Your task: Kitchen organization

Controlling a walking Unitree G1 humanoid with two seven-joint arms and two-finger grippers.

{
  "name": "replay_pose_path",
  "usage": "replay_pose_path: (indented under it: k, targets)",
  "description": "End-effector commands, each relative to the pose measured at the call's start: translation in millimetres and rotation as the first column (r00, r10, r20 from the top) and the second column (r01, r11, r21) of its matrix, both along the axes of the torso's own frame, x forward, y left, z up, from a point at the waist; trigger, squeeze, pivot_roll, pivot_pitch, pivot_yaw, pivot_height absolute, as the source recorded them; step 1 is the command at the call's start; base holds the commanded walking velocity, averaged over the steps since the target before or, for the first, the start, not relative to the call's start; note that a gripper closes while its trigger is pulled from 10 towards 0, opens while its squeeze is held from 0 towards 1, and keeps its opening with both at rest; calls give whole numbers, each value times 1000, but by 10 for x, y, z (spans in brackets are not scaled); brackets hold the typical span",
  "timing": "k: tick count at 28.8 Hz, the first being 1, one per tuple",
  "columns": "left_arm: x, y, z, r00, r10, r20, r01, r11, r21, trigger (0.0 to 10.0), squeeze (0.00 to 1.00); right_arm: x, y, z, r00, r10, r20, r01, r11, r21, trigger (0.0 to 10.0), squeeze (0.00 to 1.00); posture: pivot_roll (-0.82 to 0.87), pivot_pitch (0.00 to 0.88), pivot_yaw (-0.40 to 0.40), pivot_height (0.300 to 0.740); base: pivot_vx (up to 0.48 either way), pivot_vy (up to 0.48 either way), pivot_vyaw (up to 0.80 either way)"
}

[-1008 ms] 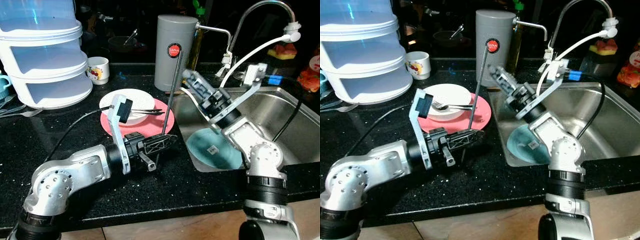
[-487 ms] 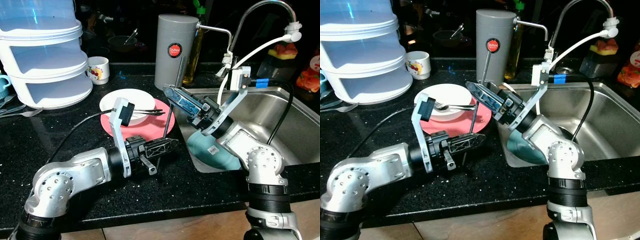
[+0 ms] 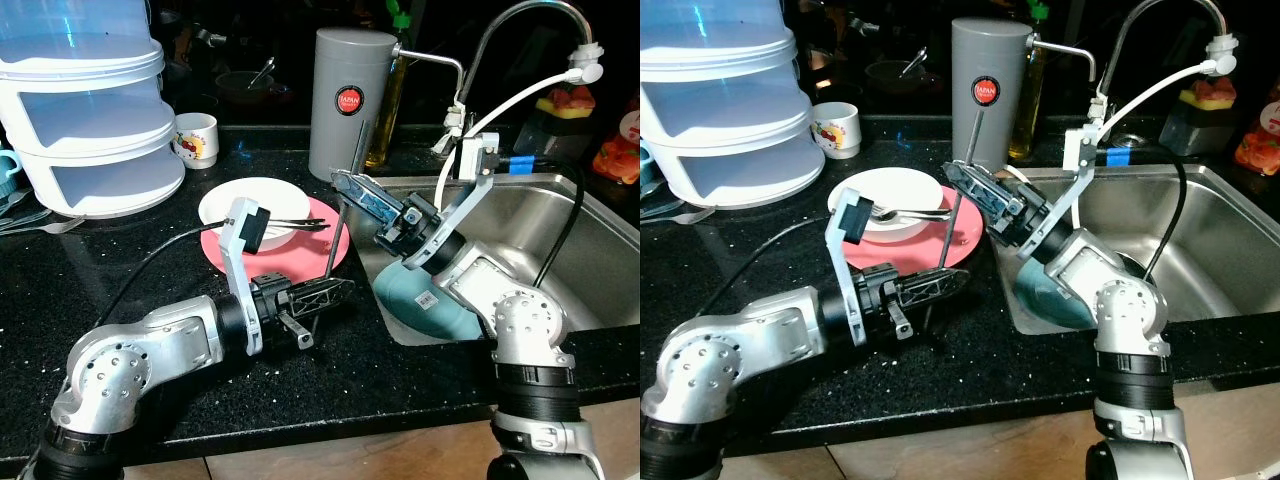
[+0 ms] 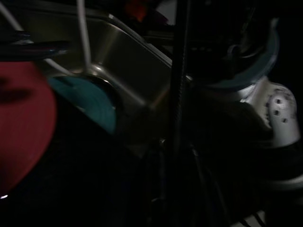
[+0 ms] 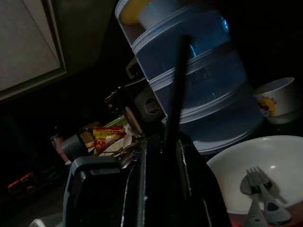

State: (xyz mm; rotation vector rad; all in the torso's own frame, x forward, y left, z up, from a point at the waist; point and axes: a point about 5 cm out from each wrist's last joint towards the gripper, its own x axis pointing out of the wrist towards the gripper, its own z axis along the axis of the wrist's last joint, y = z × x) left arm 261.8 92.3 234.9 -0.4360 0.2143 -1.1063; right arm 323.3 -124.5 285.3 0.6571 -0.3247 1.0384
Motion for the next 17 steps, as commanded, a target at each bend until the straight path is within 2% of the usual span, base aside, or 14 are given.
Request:
replay_pose_path:
  k: [1, 7, 8, 9, 13, 15, 16, 17]
  targets:
    - [-28, -20, 17, 1000, -23, 17, 23, 1000, 6, 10000, 1000, 77, -139, 8, 995, -94, -31, 94, 995, 19, 0, 0, -6, 38, -28, 740, 0, 0, 0]
    - [-19, -23, 16, 999, -21, 30, 20, 1000, 21, 10000, 1000, 107, -231, 41, 990, -132, -51, 135, 989, 64, 0, 0, -13, 35, -24, 740, 0, 0, 0]
    - [-8, -20, 5, 999, -10, 31, 10, 1000, 27, 10000, 953, 109, -254, 51, 988, -144, -47, 147, 987, 63, 0, 0, -13, 35, -24, 740, 0, 0, 0]
    - [1, -18, -1, 1000, -4, 31, 3, 999, 32, 10000, 0, 115, -284, 62, 986, -161, -41, 163, 985, 56, 0, 0, -15, 34, -24, 740, 0, 0, 0]
    - [-3, -17, 1, 999, -7, 42, 6, 999, 39, 10000, 0, 150, -374, 88, 974, -224, -25, 225, 974, 21, 0, 0, -15, 34, -24, 740, 0, 0, 0]
    - [-15, -20, 3, 998, -13, 58, 10, 999, 53, 10000, 0, 212, -507, 130, 941, -338, 18, 339, 939, -57, 0, 0, -14, 28, -25, 740, 0, 0, 0]
    - [-15, -20, 3, 998, -13, 58, 10, 999, 53, 10000, 0, 212, -507, 130, 941, -338, 18, 339, 939, -57, 0, 0, -14, 28, -25, 740, 0, 0, 0]
    - [-14, -21, 2, 998, -10, 70, 6, 998, 63, 10000, 0, 248, -584, 168, 912, -408, 50, 411, 908, -88, 0, 0, -14, 23, -26, 740, 0, 0, 0]
